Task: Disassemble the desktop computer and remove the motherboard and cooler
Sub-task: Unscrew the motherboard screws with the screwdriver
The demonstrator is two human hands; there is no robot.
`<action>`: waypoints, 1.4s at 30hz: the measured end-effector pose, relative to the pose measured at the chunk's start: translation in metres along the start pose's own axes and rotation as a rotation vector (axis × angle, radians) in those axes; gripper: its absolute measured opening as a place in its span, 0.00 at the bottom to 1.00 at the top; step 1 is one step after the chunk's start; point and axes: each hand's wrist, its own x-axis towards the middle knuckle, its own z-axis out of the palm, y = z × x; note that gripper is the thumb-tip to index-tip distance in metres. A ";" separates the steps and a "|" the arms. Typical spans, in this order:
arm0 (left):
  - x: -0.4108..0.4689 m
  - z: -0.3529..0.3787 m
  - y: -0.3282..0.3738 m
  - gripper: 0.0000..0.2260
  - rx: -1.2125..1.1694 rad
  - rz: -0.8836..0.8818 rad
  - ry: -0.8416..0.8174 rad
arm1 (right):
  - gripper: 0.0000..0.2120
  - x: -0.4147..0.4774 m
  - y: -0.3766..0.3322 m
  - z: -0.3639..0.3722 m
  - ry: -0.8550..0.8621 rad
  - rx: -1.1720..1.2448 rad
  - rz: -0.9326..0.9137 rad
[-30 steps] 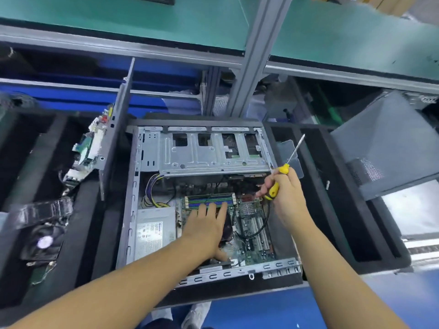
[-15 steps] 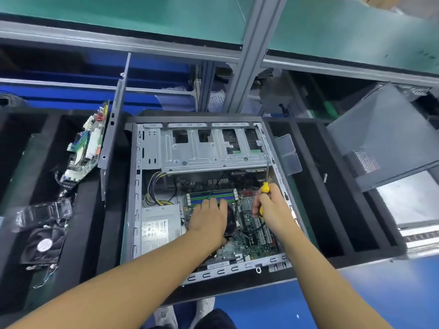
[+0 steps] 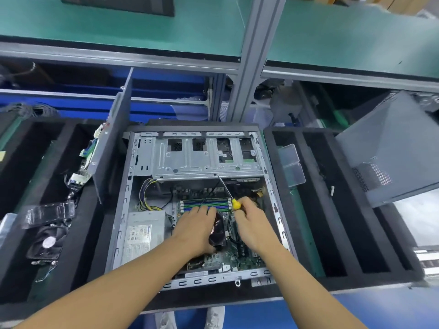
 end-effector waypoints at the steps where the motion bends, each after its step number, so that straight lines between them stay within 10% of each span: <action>1: 0.000 0.000 -0.001 0.40 0.003 0.009 -0.003 | 0.05 -0.002 -0.003 0.000 -0.016 -0.041 -0.059; 7: -0.004 0.001 -0.009 0.46 -0.149 -0.011 -0.057 | 0.12 0.013 -0.019 -0.006 -0.042 -0.385 -0.319; 21: -0.007 -0.046 0.001 0.09 -1.033 -0.052 0.307 | 0.08 0.026 -0.052 -0.021 -0.286 0.499 -0.176; 27: 0.002 -0.063 0.026 0.09 -1.020 0.044 0.186 | 0.10 0.016 -0.030 -0.087 0.088 0.680 -0.183; 31: 0.011 -0.063 0.051 0.11 -1.016 0.058 0.176 | 0.05 0.009 0.027 -0.126 0.300 0.315 0.026; 42: 0.018 -0.037 0.072 0.13 -0.990 -0.004 0.178 | 0.10 0.013 0.126 -0.084 0.181 -0.393 0.435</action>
